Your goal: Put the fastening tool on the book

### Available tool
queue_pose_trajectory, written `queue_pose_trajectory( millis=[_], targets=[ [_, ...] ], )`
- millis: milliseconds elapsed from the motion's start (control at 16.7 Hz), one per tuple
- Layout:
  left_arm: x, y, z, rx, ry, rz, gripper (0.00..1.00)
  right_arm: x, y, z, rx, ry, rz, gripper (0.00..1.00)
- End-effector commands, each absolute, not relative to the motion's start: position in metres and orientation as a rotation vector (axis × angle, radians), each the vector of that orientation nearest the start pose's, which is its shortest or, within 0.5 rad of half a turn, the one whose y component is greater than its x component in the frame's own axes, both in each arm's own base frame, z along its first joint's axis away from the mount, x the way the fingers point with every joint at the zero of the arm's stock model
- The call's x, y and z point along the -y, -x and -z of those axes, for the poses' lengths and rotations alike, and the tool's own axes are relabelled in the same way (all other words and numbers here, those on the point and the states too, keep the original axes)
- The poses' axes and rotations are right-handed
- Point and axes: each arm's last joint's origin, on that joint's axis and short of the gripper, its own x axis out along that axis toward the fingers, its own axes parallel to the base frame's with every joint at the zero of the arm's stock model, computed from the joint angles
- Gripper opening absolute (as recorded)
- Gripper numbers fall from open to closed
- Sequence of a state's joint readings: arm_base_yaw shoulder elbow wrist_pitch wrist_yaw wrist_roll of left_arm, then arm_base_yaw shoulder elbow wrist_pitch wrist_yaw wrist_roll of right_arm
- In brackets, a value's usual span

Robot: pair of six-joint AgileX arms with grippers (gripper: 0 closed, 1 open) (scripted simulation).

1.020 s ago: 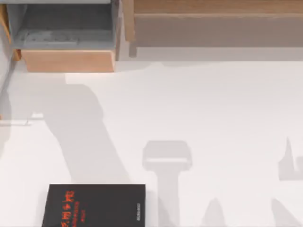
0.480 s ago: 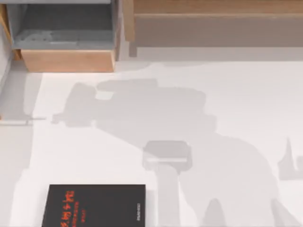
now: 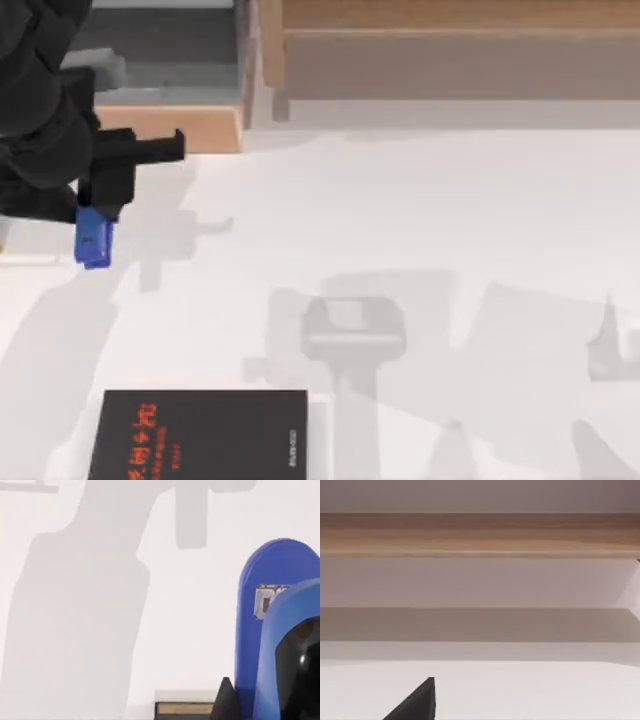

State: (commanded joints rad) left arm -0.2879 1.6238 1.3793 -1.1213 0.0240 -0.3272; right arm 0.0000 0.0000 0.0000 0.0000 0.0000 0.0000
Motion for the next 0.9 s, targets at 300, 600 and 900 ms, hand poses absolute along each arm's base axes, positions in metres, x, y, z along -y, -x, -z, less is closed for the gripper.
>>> queue_pose_trajectory(
  millis=[300, 600, 900],
  targets=[
    [0.147, -0.223, -0.212, -1.484, 0.009, 0.019, 0.0, 0.001, -0.106, -0.16, 0.0, 0.0, 0.0, 1.0],
    [0.168, -0.174, -0.186, -1.471, -0.027, 0.012, 0.0, 0.001, -0.106, -0.16, 0.0, 0.0, 0.0, 1.0],
    [0.169, -0.166, -0.182, -1.468, -0.028, 0.012, 0.0, 0.001, -0.106, -0.16, 0.0, 0.0, 0.0, 1.0]
  ],
)
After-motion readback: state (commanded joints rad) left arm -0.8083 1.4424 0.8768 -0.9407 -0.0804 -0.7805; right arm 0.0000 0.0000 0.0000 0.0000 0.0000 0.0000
